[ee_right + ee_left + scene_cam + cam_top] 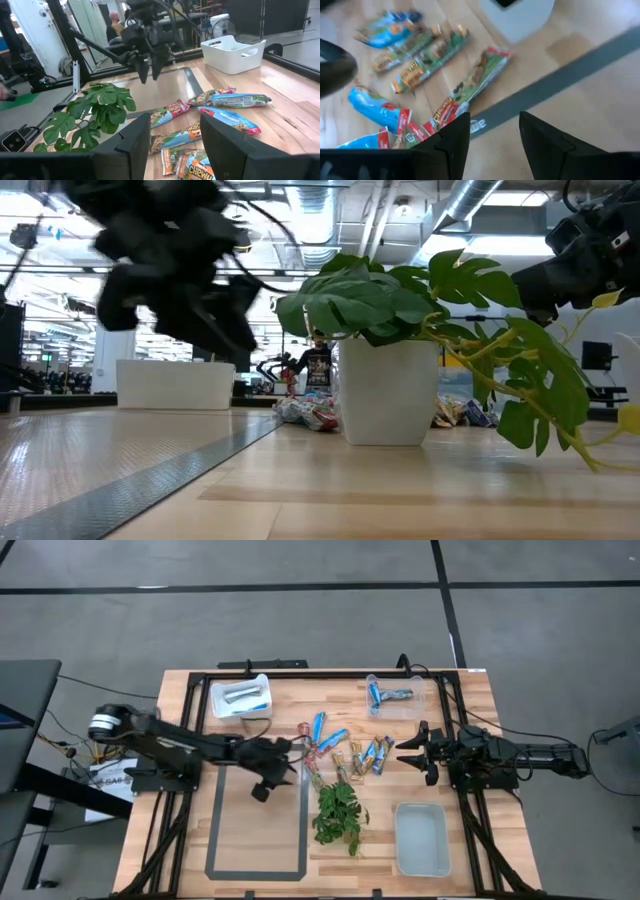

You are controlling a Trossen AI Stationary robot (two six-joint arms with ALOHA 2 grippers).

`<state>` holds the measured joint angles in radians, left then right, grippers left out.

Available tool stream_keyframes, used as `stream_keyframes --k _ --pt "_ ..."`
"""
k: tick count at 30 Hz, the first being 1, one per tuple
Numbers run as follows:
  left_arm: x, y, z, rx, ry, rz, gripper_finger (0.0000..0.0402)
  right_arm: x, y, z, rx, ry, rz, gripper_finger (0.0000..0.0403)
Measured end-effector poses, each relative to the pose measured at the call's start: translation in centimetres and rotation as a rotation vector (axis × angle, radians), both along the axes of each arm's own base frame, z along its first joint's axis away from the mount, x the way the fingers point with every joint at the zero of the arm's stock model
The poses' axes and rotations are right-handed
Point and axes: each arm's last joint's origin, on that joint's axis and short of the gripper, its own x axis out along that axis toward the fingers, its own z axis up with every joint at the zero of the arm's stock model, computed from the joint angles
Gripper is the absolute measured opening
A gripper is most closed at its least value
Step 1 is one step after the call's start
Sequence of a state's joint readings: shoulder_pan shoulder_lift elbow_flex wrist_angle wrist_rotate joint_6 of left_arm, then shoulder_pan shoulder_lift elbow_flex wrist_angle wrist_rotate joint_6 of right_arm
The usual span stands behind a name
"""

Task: Pick and place Granola Bars by type
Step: Put the blue granola bar into the transparent bin

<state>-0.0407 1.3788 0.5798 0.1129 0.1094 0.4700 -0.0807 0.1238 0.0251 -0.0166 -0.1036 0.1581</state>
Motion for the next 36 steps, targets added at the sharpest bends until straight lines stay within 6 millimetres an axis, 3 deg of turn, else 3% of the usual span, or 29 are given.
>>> stream_keyframes --k 8,15,27,36 --pt "-6.7 -0.5 -0.9 -0.255 -0.216 0.218 0.0164 0.0 0.0 0.0 0.000 0.003 0.000 0.0164" --pt "-10.4 0.3 -1.9 -0.375 -0.350 0.405 0.0164 0.0 0.0 0.0 0.000 0.003 0.000 0.0164" --pt "-12.5 0.6 -1.8 -0.444 -0.485 0.443 0.0164 0.0 0.0 0.0 0.000 0.004 0.000 0.0164" --pt "-13.3 0.6 -0.6 -0.446 -0.577 0.356 0.0164 0.0 0.0 0.0 0.000 0.004 0.000 0.0166"
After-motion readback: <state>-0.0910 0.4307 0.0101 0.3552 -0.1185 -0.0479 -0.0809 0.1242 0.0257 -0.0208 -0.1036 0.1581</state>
